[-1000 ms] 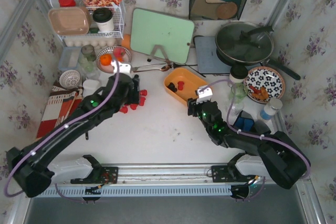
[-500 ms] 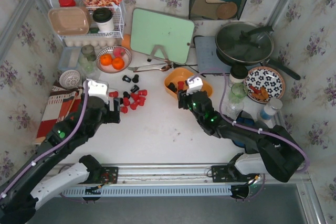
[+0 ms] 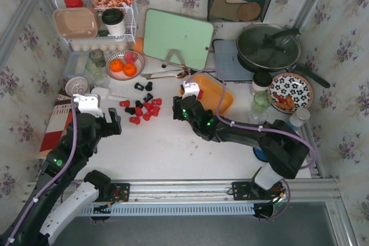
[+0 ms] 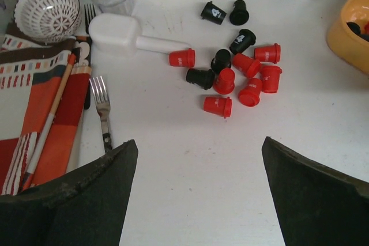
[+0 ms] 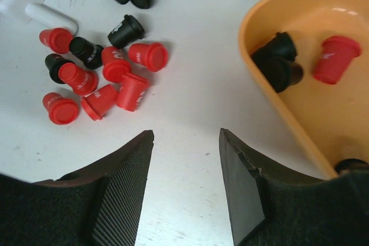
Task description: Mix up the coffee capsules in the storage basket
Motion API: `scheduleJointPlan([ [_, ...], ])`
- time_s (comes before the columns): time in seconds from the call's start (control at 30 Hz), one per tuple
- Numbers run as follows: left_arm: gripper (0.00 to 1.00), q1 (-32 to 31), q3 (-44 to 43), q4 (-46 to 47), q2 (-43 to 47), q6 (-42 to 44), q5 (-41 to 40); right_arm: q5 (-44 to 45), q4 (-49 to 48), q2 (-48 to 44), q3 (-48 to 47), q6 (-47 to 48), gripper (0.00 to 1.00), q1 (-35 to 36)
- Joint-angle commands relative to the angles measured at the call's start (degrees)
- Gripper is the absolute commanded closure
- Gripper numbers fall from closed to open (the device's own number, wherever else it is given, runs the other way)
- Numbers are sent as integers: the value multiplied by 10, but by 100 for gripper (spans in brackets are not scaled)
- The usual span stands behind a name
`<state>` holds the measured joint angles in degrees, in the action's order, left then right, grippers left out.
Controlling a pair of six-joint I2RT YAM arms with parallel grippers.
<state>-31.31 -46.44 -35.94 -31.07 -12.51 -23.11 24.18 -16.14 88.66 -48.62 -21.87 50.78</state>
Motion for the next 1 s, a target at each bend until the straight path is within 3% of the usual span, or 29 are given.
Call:
scheduleJointPlan([
  [0.0,10,50,9,33,7,-26,81,-2,7,45,-35,-64,44,17],
  [0.3,10,131,9,41,-3,-51,178,-46,19,178,-150,-97,46,37],
  [0.97,10,138,13,45,2,-55,190,8,51,340,-266,-82,50,40],
])
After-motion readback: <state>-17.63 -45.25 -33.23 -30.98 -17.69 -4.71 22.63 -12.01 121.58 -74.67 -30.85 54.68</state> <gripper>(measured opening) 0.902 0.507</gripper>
